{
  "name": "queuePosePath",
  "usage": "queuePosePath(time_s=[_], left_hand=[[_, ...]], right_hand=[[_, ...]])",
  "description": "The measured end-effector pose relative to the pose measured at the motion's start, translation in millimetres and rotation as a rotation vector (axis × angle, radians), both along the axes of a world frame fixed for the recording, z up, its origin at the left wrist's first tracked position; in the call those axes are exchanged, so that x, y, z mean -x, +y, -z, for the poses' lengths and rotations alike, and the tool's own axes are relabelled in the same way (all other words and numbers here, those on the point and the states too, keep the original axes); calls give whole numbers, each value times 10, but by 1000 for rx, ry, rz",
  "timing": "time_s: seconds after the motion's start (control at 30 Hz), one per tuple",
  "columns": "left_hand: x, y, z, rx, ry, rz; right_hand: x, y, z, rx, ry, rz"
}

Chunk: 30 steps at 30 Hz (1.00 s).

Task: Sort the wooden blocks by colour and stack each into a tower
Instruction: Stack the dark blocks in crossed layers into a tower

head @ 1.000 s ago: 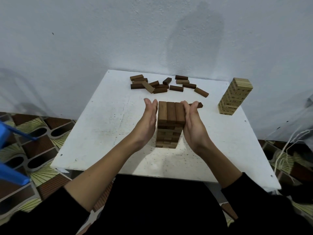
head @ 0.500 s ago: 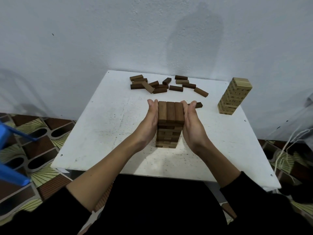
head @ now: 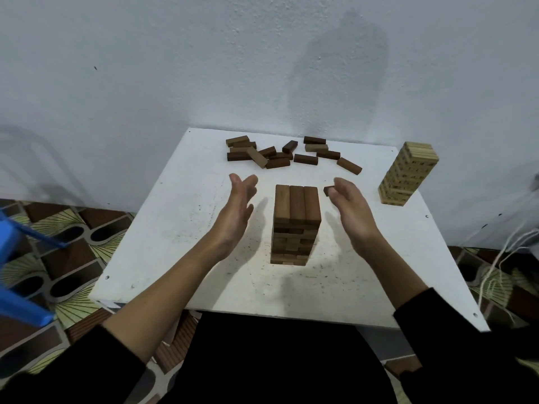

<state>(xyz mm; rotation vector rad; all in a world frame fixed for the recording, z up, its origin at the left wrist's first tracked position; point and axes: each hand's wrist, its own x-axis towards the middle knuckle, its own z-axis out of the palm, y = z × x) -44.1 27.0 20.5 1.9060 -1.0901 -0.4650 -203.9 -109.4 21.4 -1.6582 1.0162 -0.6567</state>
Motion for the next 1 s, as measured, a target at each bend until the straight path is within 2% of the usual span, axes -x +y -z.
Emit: queuePosePath(time_s=[0.03,0.13,0.27,0.3,0.4,0.5,0.7,0.87,0.93,1.0], left_hand=[[-80,-75,187,77,25,29],[-223,-159,342,105,252,-20],[-359,-360,542,15,236,-66],[-323,-405,525,1,172,-70],[-390,-594,624,1,227,-47],[-579,-892,721,15,115,-68],[-770,-1356,732,-28,-234,189],[-828,-1691,710,-96,-570,240],[-855,-1791,730,-184,-692,249],[-887,-1870,738,-265,-798,235]], right_hand=[[-5,-85,33,13,48,24],[-65,-385,223,83,201,73],[-188,-753,493,137,393,119],[-204,-827,549,158,446,97],[-285,-1037,678,287,619,-4],[-451,-1194,740,354,664,-47],[-775,-1326,745,494,416,-377],[-1025,-1595,637,520,245,-303],[-1126,-1727,625,522,318,-290],[-1218,-1847,637,533,473,-349]])
